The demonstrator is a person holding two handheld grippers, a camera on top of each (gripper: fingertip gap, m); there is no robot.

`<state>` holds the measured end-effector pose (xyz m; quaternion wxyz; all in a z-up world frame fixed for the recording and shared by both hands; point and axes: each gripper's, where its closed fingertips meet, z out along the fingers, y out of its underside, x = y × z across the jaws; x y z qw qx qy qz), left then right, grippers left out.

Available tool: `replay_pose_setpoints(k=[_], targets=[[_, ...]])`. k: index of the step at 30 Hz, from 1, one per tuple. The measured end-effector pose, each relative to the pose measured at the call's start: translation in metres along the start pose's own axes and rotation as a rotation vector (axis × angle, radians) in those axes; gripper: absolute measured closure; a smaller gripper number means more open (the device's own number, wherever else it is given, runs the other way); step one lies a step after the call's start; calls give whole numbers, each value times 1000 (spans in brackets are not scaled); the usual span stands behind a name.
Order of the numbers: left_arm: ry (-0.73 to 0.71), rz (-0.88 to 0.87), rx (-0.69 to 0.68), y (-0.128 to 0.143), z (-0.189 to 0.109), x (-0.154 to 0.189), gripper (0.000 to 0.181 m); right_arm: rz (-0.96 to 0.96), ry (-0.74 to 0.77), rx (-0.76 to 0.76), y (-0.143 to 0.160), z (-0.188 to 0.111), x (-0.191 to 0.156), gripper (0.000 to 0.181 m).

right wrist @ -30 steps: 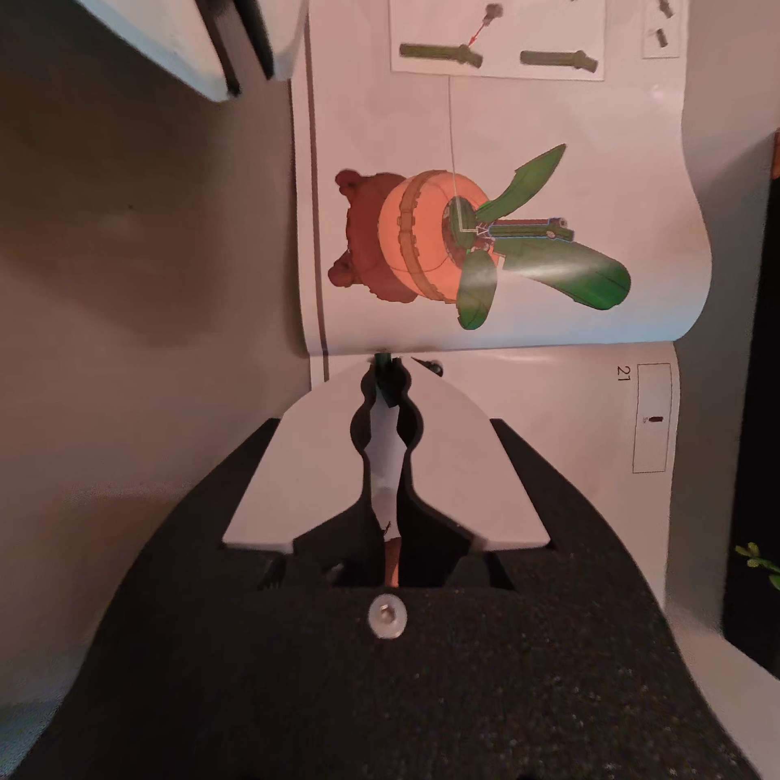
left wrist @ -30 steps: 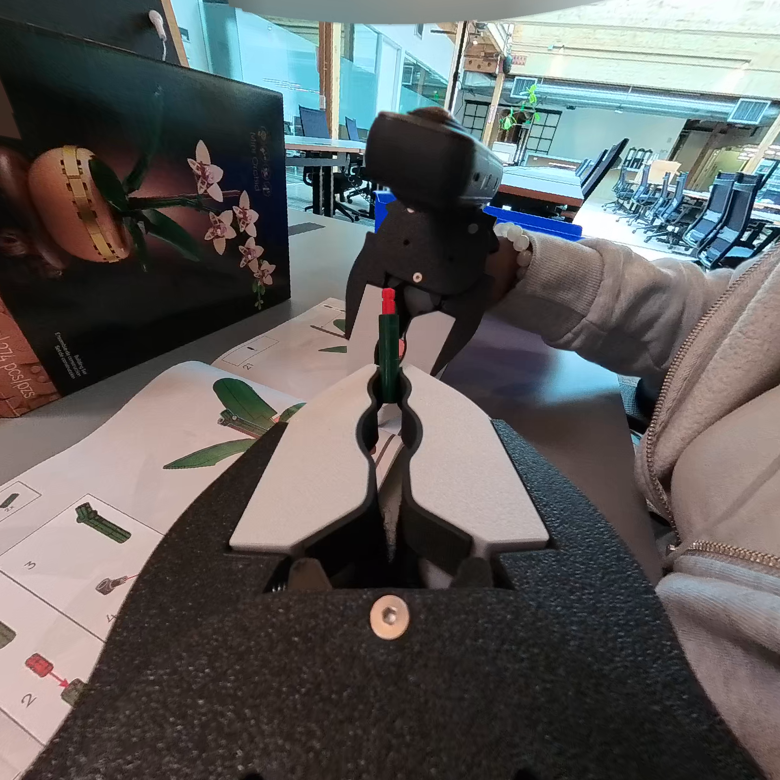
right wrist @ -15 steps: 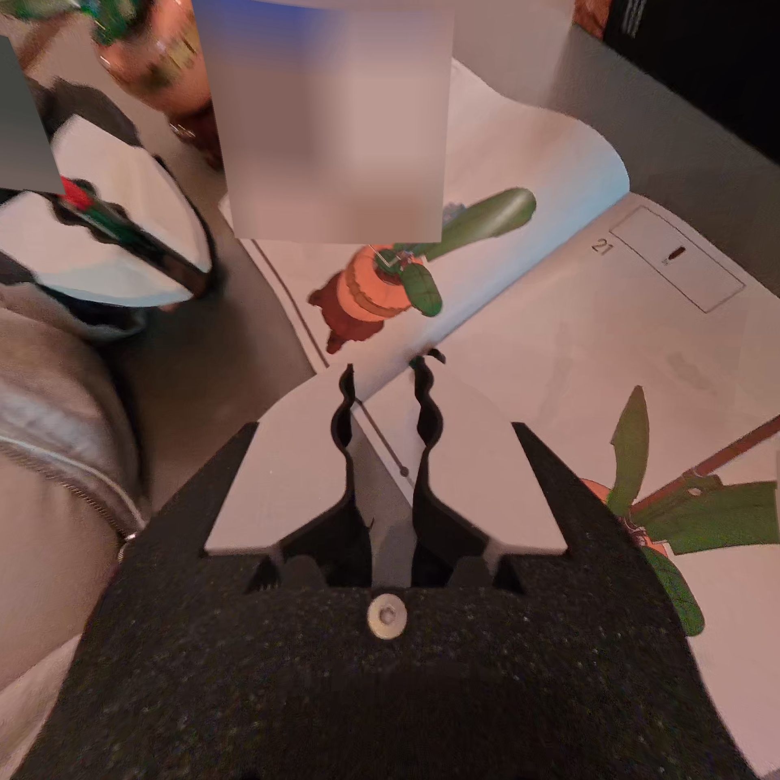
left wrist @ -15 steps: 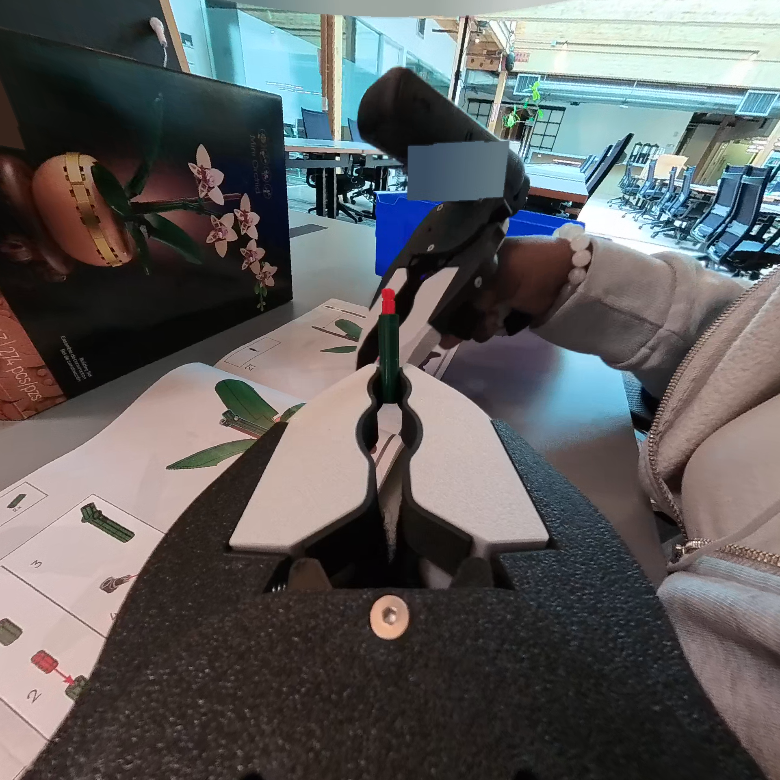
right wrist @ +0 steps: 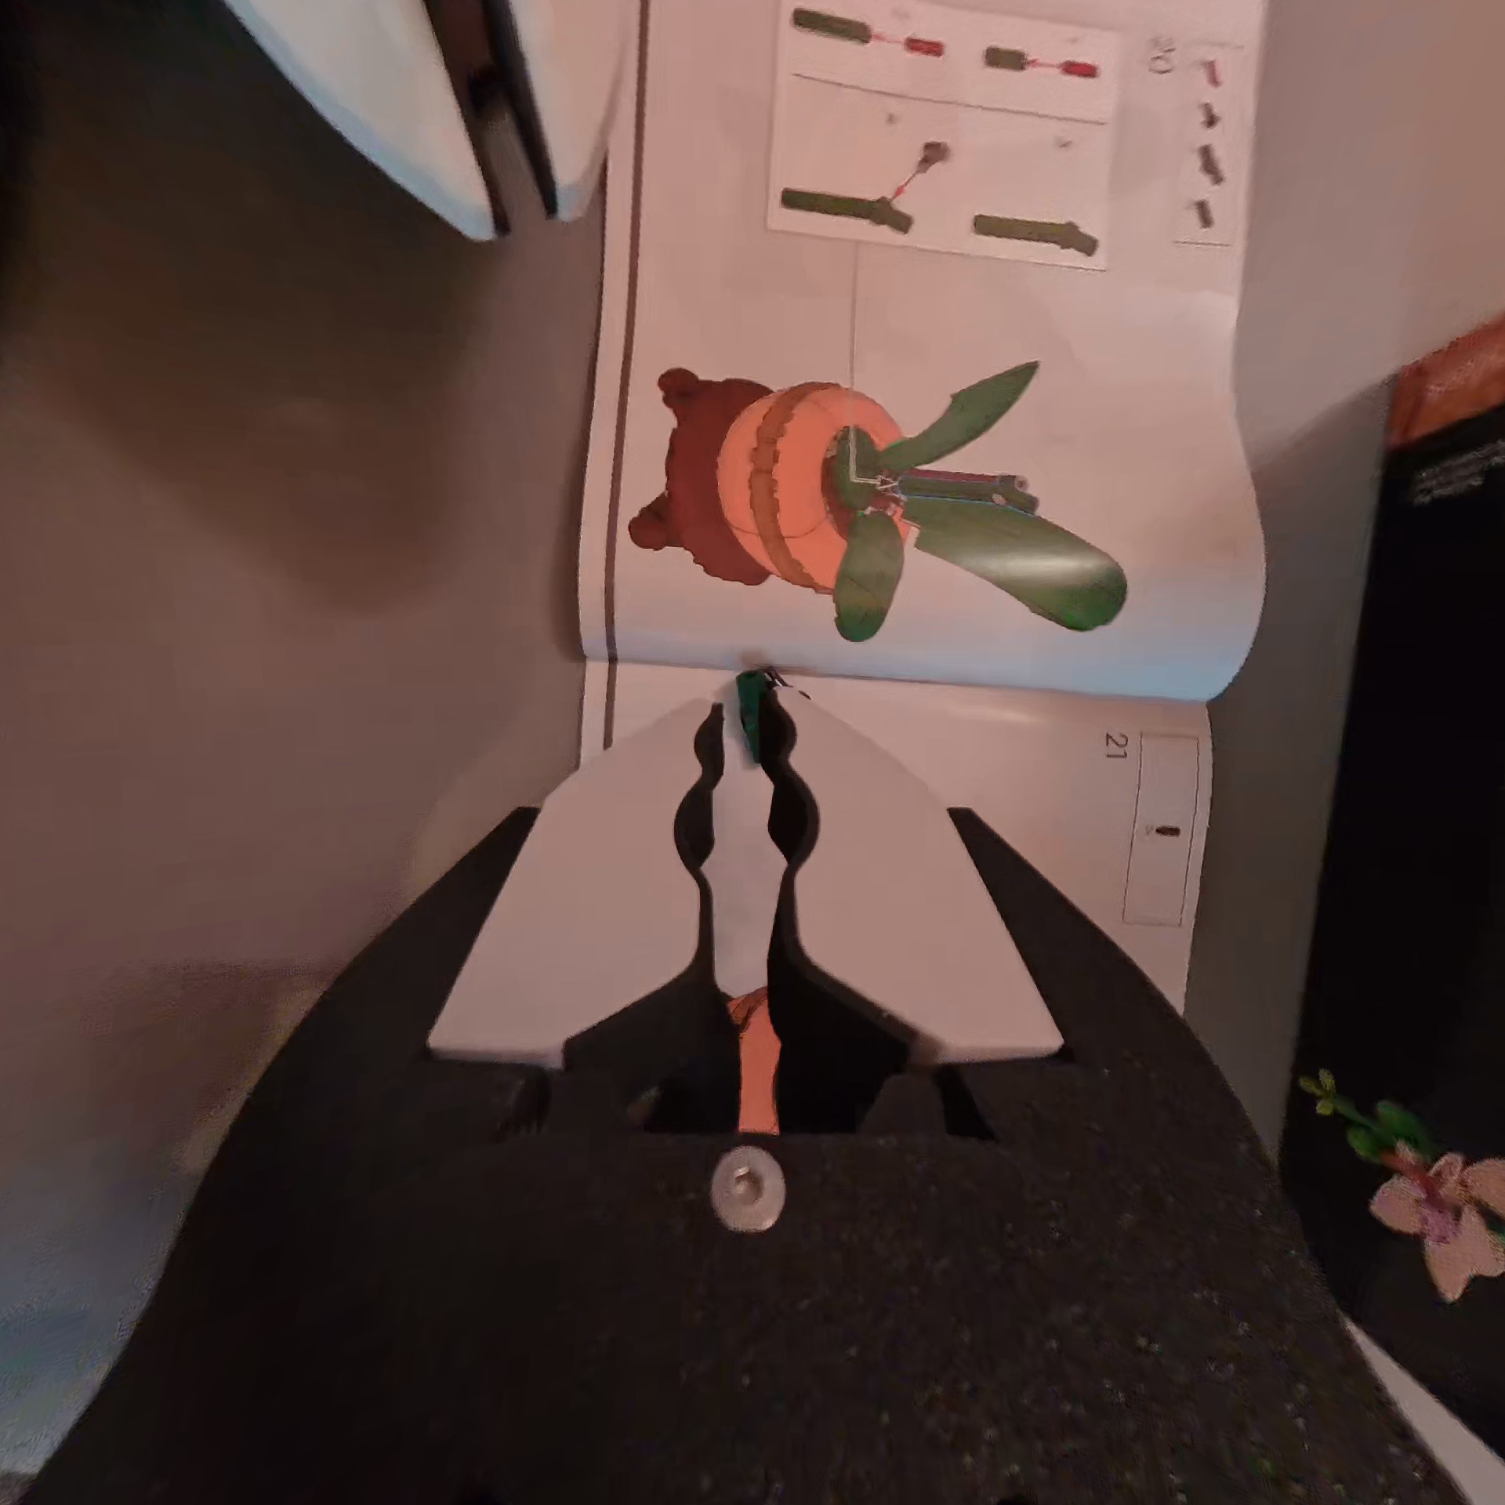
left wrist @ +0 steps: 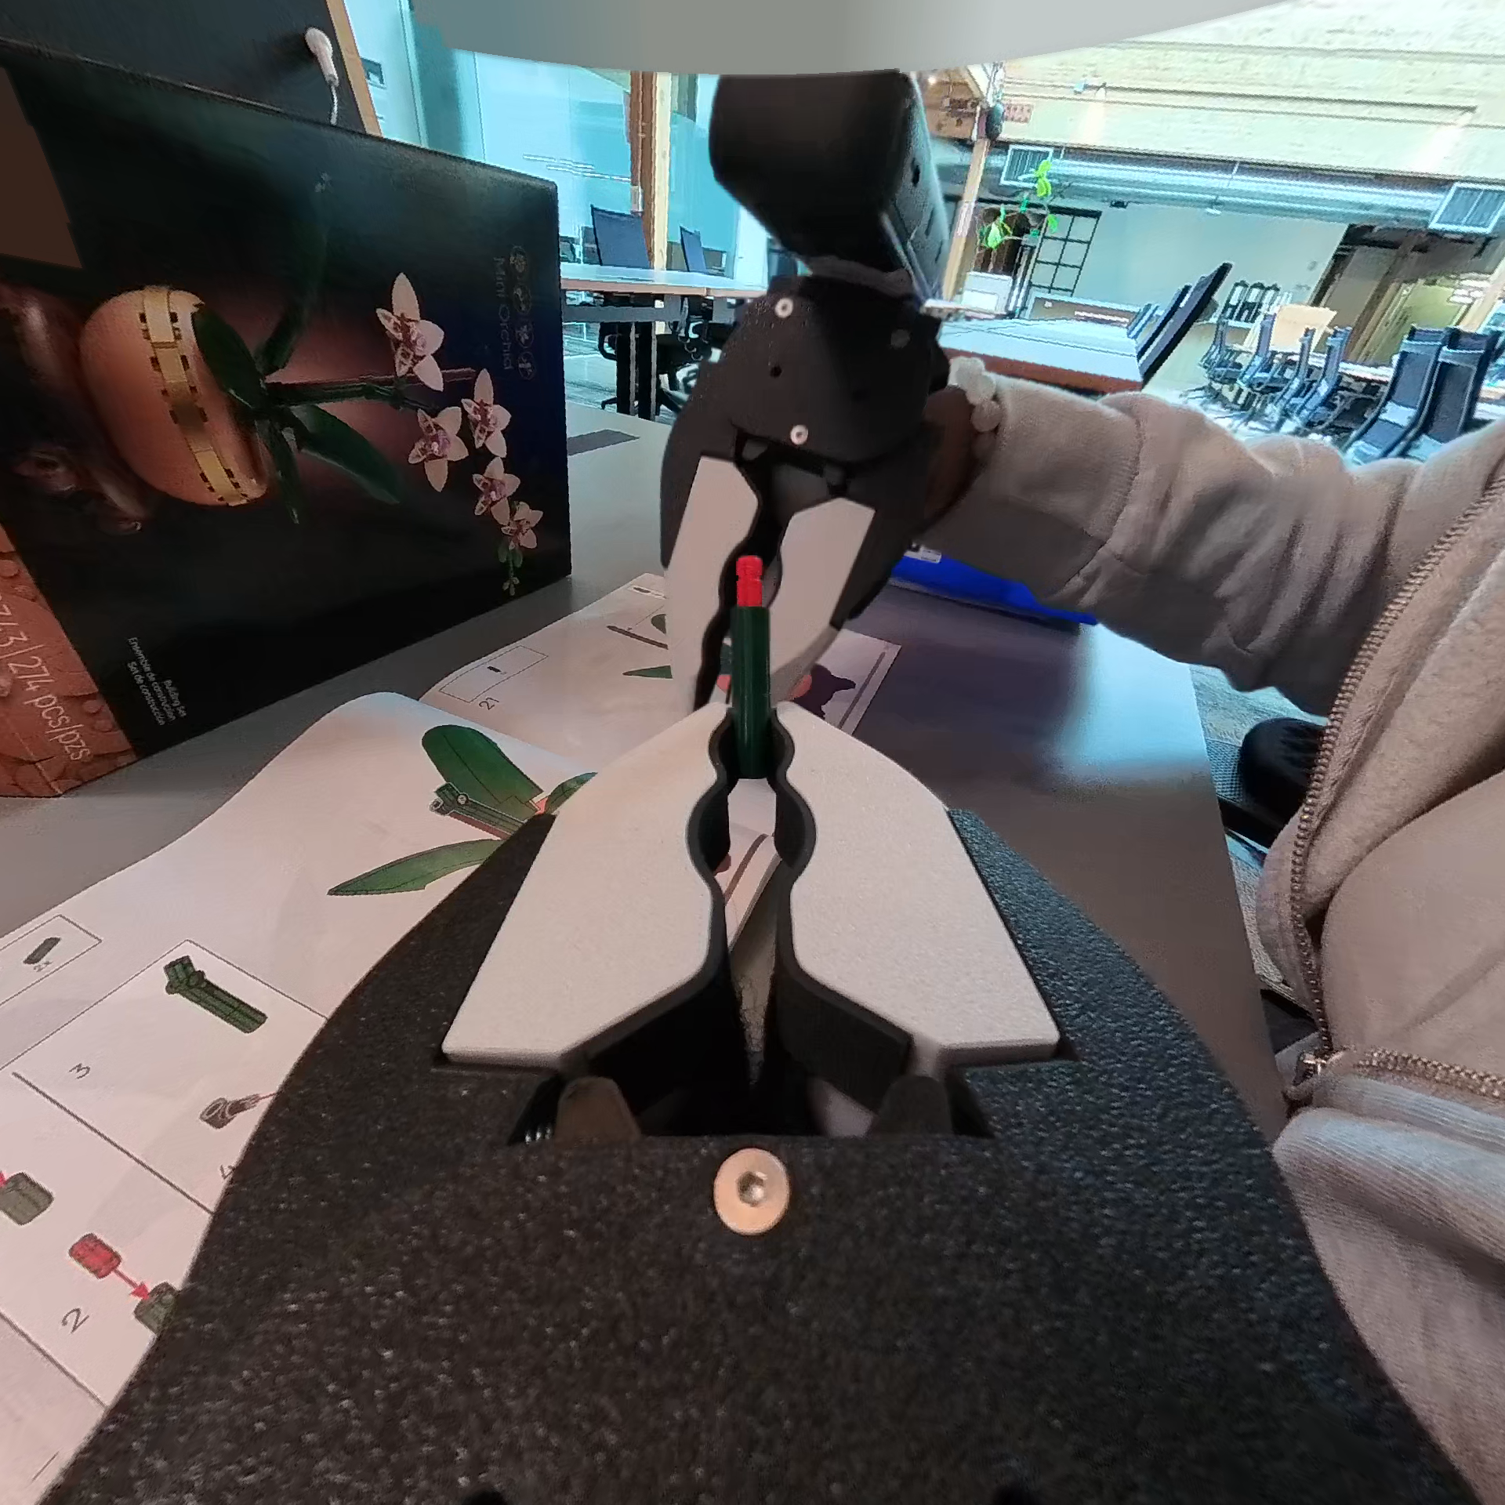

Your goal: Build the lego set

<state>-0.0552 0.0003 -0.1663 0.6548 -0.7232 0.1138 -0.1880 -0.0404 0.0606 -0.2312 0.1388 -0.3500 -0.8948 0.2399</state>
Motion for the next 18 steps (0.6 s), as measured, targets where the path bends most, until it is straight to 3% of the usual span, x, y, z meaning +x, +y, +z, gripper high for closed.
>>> replay_pose_setpoints(k=[8, 12, 15, 18], targets=[[3, -8, -4, 0, 0, 0, 177, -53, 21, -176, 15, 21, 2, 171], [0, -13, -1, 0, 0, -1, 177, 5, 47, -27, 2, 18, 5, 174], [-11, -27, 10, -1, -1, -4, 177, 252, 78, 453, -44, -11, 15, 174], [-14, -58, 52, -6, -3, -7, 177, 631, -126, 1226, -99, -75, 18, 175]])
